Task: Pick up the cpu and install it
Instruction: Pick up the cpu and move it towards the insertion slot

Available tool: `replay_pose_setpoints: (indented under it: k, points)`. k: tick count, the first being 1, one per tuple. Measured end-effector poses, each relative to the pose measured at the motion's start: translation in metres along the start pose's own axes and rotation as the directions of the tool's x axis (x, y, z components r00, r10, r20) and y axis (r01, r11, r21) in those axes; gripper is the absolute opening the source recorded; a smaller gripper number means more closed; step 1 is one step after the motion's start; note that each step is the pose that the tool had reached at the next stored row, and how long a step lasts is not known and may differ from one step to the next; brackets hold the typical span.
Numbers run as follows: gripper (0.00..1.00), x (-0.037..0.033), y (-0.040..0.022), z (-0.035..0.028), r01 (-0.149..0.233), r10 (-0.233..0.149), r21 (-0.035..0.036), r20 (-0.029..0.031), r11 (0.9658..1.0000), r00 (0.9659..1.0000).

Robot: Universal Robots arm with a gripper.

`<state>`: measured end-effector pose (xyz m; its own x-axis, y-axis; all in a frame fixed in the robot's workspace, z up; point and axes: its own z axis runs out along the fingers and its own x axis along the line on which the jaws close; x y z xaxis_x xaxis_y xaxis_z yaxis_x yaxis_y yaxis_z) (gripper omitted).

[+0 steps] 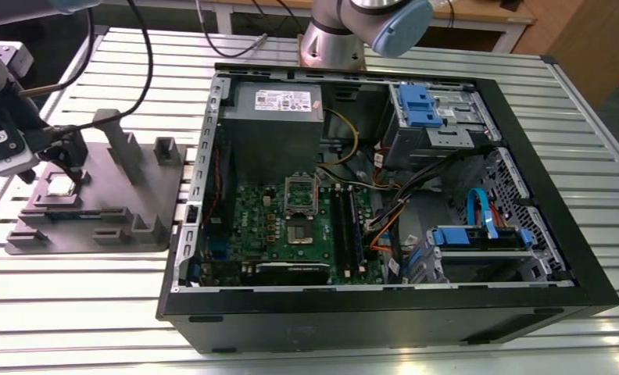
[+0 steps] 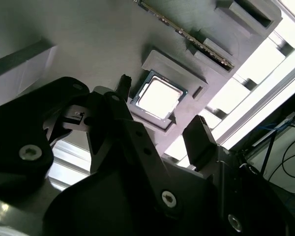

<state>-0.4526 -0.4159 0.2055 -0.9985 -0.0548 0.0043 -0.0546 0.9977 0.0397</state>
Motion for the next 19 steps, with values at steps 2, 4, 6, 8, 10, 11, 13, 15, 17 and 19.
replay_pose_setpoints:
  k: [2, 4, 6, 8, 10, 11, 13, 15, 17, 19]
  points:
    - [0.69, 0.0, -0.0001, 0.0023, 0.0, 0.0, 0.0, 0.0, 1.0, 1.0]
    - [0.69, 0.0, -0.0002, 0.0045, 0.0, 0.0, 0.0001, 0.0, 1.0, 1.0]
    - [0.69, 0.0, -0.0002, 0.0063, 0.0, 0.0, 0.0001, -0.0001, 1.0, 1.0]
    - [0.69, 0.0, -0.0003, 0.0074, 0.0, 0.0, 0.0002, -0.0002, 1.0, 1.0]
    - [0.69, 0.0, -0.0003, 0.0078, 0.0, 0.0, 0.0002, -0.0002, 1.0, 1.0]
    - [0.69, 0.0, 0.0, 0.0081, 0.0, 0.0, 0.0001, 0.0, 1.0, 1.0]
    - [0.69, 0.0, 0.0005, 0.0088, 0.0, 0.0, 0.0, 0.0001, 1.0, 1.0]
    - [0.69, -0.0001, 0.0008, 0.0098, 0.0, 0.0, 0.0, 0.0001, 1.0, 1.0]
    - [0.69, -0.0001, 0.0012, 0.011, -0.001, 0.001, 0.0001, 0.0, 1.0, 1.0]
    - [0.69, -0.0001, 0.0011, 0.013, -0.001, 0.001, 0.0, 0.0002, 1.0, 1.0]
